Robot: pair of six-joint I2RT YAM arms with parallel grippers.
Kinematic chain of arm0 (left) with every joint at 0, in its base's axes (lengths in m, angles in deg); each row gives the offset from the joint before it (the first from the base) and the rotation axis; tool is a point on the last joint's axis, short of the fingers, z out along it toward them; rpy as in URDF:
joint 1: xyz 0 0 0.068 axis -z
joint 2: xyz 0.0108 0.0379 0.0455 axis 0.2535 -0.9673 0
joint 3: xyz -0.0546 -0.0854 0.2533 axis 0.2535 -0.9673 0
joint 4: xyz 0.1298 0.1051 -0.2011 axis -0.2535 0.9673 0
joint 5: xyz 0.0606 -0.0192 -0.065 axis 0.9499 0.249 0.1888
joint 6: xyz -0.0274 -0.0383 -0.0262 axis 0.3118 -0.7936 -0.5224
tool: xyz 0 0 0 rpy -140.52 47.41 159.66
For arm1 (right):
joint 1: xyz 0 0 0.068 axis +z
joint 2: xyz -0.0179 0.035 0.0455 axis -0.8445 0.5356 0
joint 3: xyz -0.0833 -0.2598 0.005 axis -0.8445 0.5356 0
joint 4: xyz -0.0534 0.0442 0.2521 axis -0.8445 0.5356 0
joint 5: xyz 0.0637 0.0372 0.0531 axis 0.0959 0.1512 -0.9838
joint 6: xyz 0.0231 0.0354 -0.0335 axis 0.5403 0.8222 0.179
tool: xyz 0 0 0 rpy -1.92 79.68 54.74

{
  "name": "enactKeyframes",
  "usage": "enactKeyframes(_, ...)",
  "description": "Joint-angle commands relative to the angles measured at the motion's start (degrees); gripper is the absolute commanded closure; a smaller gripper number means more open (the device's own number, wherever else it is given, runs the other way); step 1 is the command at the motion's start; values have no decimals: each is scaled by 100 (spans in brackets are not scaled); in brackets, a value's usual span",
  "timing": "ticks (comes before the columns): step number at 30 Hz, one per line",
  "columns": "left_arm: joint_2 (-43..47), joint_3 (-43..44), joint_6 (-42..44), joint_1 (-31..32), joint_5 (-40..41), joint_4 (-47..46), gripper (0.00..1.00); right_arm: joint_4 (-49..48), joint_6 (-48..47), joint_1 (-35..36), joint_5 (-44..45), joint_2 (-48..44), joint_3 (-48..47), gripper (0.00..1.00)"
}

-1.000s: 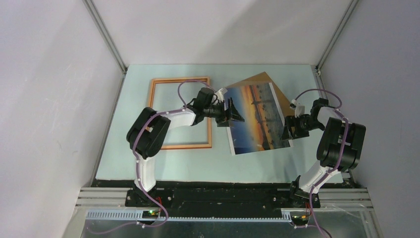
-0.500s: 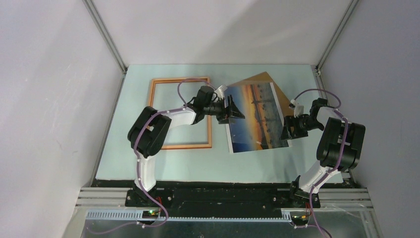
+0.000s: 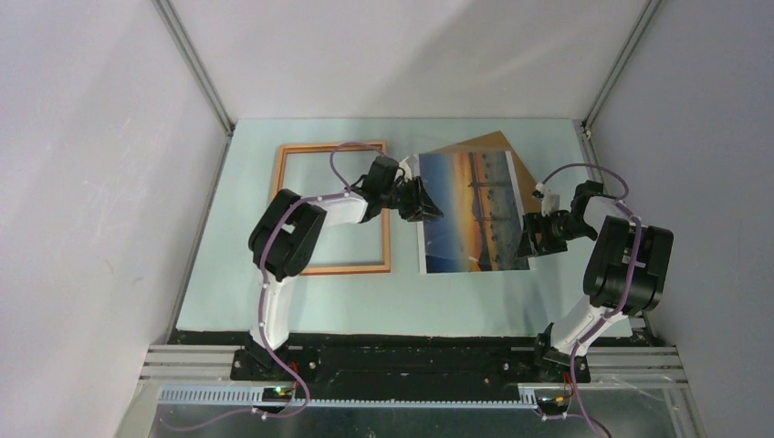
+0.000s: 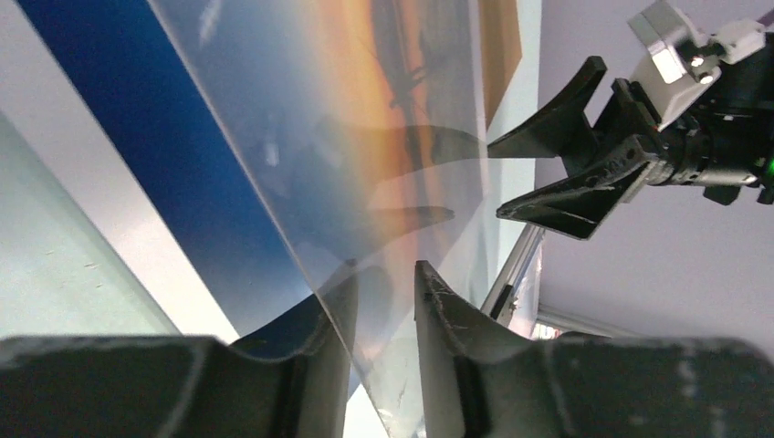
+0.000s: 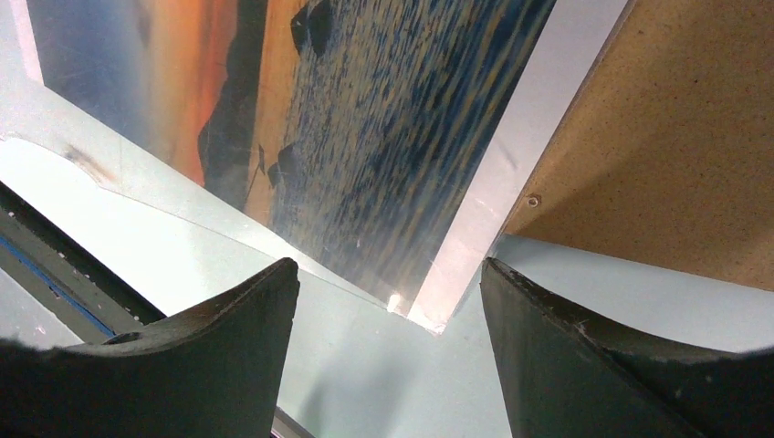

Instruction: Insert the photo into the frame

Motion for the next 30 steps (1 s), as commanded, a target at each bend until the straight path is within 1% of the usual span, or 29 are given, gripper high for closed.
enactKeyframes(1, -21, 288, 240, -24, 166, 197, 73, 97, 18, -58, -232, -71, 28, 23)
enactKeyframes(4, 4, 308, 295, -57, 153, 238, 83, 74, 33, -116, -269, -201, 26, 22)
enactKeyframes(7, 118, 287, 355, -114, 145, 280, 98, 59, 39, -218, -326, -401, 23, 17)
enactKeyframes(9, 216, 253, 424, -160, 149, 283, 100, 21, 66, -284, -371, -594, 22, 13)
enactKeyframes(11, 347, 192, 502, -202, 136, 283, 100, -22, 107, -341, -404, -799, 22, 10)
enactKeyframes(12, 438, 146, 539, -213, 113, 283, 100, -49, 124, -372, -433, -946, 23, 5)
enactKeyframes(14, 577, 68, 610, -249, 30, 283, 100, -44, 179, -409, -466, -1132, -4, 1)
enactKeyframes(21, 1007, -236, 749, -331, -384, 134, 100, 18, 565, -499, -698, -1884, -111, 1)
enactKeyframes(30, 1450, -250, 997, -359, -725, 37, 100, -276, 1358, -490, -837, -2794, -163, 1)
